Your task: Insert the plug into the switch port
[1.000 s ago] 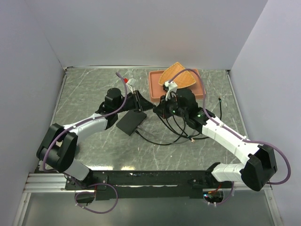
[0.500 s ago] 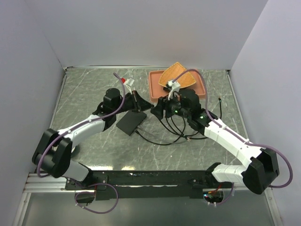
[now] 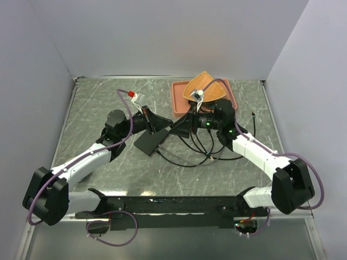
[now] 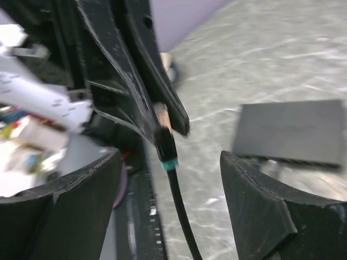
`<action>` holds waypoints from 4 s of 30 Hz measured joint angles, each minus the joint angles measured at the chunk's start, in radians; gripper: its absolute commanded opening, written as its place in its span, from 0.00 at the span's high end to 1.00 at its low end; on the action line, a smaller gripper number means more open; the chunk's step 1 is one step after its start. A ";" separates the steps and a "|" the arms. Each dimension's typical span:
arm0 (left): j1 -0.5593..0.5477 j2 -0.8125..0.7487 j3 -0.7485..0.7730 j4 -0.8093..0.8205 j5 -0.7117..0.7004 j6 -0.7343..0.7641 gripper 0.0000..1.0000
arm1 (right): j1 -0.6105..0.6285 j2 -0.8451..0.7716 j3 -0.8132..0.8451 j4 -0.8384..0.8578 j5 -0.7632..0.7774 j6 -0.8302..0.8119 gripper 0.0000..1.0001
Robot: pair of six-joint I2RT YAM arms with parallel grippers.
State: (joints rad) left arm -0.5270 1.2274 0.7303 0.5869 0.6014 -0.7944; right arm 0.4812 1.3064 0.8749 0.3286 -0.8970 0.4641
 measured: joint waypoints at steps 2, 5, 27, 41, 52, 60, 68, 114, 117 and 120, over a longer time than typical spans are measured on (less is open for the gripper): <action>0.000 0.000 -0.015 0.036 0.023 -0.003 0.99 | 0.000 0.023 0.000 0.062 -0.060 0.041 0.30; 0.000 -0.003 -0.035 0.075 0.039 -0.004 0.99 | 0.000 0.043 -0.002 0.146 -0.126 0.099 0.41; 0.000 -0.078 -0.063 0.137 0.053 -0.003 0.99 | -0.006 0.086 -0.011 0.301 -0.215 0.248 0.62; 0.002 -0.078 -0.063 0.134 0.056 -0.015 0.95 | -0.019 0.105 -0.013 0.390 -0.249 0.286 1.00; 0.000 -0.108 -0.069 0.062 -0.055 0.007 0.04 | -0.023 -0.055 -0.012 0.083 -0.137 0.109 1.00; 0.000 -0.319 -0.150 -0.028 -0.343 0.027 0.04 | -0.092 -0.529 0.031 -0.262 0.140 -0.090 1.00; 0.001 -0.246 -0.136 -0.113 -0.415 0.051 0.04 | -0.096 -0.810 0.184 -0.334 0.487 -0.235 1.00; 0.291 0.456 0.045 -0.341 -0.283 0.129 0.05 | 0.309 0.520 0.264 -0.591 0.834 -0.460 1.00; 0.291 0.465 0.048 -0.336 -0.271 0.126 0.11 | 0.320 0.539 0.261 -0.578 0.852 -0.439 1.00; 0.292 0.474 0.049 -0.322 -0.254 0.124 0.14 | 0.322 0.541 0.261 -0.562 0.859 -0.425 1.00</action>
State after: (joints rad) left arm -0.2352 1.7012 0.7792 0.2646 0.3470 -0.6704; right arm 0.8028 1.8477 1.1355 -0.2337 -0.0376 0.0391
